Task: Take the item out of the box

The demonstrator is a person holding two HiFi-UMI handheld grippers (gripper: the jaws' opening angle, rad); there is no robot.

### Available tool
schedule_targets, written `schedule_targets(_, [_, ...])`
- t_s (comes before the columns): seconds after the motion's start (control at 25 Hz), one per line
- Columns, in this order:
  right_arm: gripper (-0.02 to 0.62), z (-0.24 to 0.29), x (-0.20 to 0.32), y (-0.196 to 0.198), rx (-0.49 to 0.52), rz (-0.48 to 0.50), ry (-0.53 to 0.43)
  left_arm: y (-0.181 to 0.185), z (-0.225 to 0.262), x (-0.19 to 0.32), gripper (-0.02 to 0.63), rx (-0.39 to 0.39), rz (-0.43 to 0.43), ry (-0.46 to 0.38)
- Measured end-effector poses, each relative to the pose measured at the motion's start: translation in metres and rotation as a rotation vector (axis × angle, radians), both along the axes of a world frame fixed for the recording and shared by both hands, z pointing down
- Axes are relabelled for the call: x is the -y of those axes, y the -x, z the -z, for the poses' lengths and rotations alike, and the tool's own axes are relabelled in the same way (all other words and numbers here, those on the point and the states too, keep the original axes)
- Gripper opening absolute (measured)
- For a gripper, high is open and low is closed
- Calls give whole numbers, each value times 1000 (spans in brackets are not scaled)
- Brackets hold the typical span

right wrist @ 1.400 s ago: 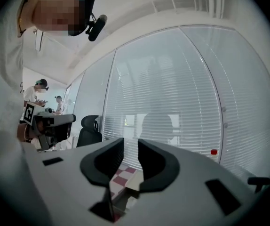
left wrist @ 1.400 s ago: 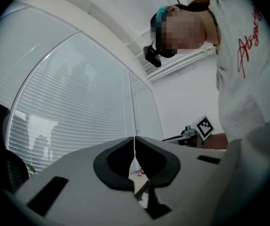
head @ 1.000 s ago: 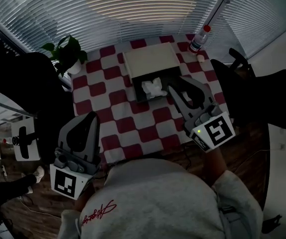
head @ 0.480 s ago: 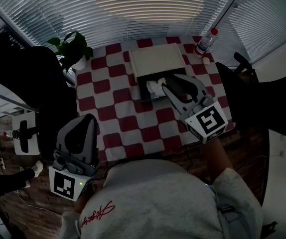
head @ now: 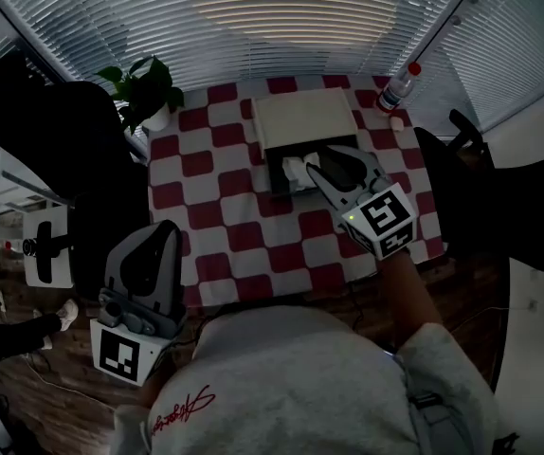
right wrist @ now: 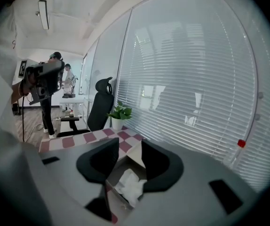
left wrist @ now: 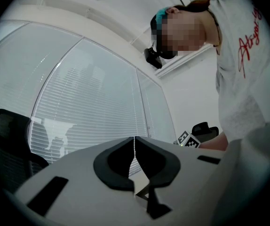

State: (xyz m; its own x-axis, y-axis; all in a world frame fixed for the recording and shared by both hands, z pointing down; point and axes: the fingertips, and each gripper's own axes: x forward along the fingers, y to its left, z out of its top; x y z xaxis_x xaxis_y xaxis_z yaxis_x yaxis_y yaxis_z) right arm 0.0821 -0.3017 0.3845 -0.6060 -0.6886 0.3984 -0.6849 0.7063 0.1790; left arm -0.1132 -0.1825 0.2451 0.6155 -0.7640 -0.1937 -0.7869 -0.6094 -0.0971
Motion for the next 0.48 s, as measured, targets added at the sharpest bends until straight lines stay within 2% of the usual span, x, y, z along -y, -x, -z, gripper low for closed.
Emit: schedule_targets(0.48, [161,-34,10,9,-88,42,85,11,-2,-4,18,1,44,5])
